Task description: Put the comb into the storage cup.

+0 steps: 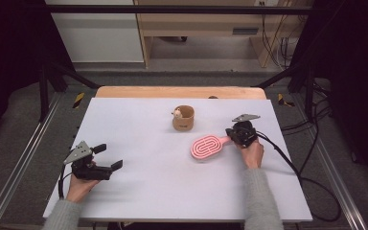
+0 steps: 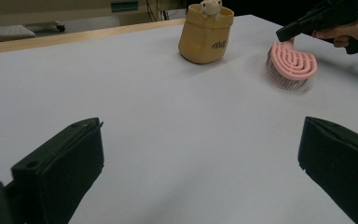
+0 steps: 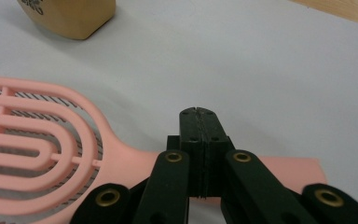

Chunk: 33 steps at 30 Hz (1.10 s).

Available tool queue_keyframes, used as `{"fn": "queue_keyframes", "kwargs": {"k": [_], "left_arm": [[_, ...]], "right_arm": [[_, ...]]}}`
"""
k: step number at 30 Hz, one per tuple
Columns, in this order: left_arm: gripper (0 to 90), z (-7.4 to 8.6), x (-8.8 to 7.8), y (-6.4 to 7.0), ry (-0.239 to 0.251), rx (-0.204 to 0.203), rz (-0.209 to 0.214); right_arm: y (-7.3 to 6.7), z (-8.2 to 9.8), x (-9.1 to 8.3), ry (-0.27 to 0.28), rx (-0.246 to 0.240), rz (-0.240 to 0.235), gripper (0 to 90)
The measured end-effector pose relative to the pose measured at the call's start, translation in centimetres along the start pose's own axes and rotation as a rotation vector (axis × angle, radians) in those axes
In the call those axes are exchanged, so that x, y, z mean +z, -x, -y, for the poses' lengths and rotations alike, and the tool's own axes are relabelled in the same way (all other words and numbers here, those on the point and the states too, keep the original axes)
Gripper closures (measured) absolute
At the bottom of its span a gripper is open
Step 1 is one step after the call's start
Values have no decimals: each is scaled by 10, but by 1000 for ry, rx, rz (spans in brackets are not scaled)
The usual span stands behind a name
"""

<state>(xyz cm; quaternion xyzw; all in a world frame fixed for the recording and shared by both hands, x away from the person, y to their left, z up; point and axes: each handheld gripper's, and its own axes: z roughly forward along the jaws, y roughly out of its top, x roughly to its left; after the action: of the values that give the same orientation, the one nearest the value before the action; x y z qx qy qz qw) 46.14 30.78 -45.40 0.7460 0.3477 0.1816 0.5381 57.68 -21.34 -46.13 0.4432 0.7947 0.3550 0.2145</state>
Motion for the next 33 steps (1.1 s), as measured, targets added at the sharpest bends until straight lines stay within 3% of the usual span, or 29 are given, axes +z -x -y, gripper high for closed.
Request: {"fn": "queue_keyframes", "kwargs": {"k": [16, 33], "left_arm": [[0, 0, 1, 0, -4, 2, 1], [0, 0, 1, 1, -6, 3, 0]], "right_arm": [[-3, 8, -16, -11, -30, -12, 900], [-4, 17, -26, -18, -24, -18, 900]]}}
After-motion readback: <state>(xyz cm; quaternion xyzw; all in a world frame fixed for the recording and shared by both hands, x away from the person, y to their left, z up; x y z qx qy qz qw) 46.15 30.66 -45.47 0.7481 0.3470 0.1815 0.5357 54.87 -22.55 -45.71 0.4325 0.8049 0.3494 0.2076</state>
